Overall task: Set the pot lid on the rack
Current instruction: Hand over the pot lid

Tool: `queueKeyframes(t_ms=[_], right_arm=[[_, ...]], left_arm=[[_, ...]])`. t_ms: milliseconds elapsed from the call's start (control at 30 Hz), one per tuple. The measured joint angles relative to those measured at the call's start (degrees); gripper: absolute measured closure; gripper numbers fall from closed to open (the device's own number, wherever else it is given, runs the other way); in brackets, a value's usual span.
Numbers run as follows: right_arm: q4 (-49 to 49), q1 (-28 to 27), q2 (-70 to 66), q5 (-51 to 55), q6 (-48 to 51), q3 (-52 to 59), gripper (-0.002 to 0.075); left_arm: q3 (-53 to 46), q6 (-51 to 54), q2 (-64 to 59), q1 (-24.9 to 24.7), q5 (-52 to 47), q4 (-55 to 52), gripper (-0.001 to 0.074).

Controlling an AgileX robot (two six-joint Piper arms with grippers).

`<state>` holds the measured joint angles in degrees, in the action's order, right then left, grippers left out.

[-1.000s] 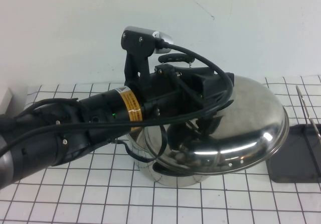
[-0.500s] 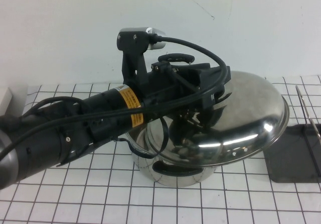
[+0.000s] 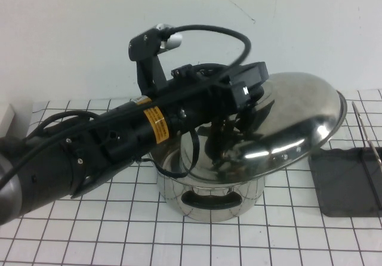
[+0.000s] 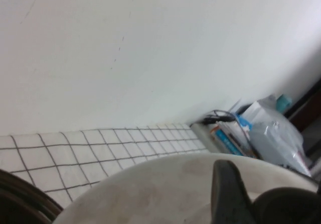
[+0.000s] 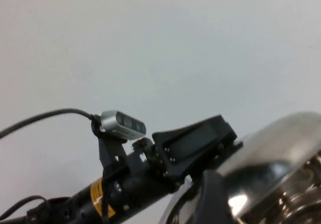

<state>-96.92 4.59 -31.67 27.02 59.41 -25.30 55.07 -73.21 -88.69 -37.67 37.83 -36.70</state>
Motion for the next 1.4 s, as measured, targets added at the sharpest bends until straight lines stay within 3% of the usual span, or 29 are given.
queueKeyframes(t_ms=[167,933,1133,1400], right_arm=[[-0.15,0.0,-5.13,3.36,-3.94,-0.12,0.0265],[-0.15,0.0,-20.28,12.45,-6.25,-11.56,0.0271],[-0.15,0.0,-21.44,12.45,-6.4,-11.78,0.0354],[-1.35,0.24,-23.19,13.09,-4.17,-12.03,0.0615]], left_arm=[[0.0,-2.48,-0.06,0.0,3.72,4.31,0.042],[0.08,-4.84,-6.93,-0.11,24.99,4.38,0.042],[0.35,-4.9,-8.62,-1.05,25.77,4.36,0.042],[0.35,-4.92,-11.83,-3.53,26.27,5.78,0.0419]])
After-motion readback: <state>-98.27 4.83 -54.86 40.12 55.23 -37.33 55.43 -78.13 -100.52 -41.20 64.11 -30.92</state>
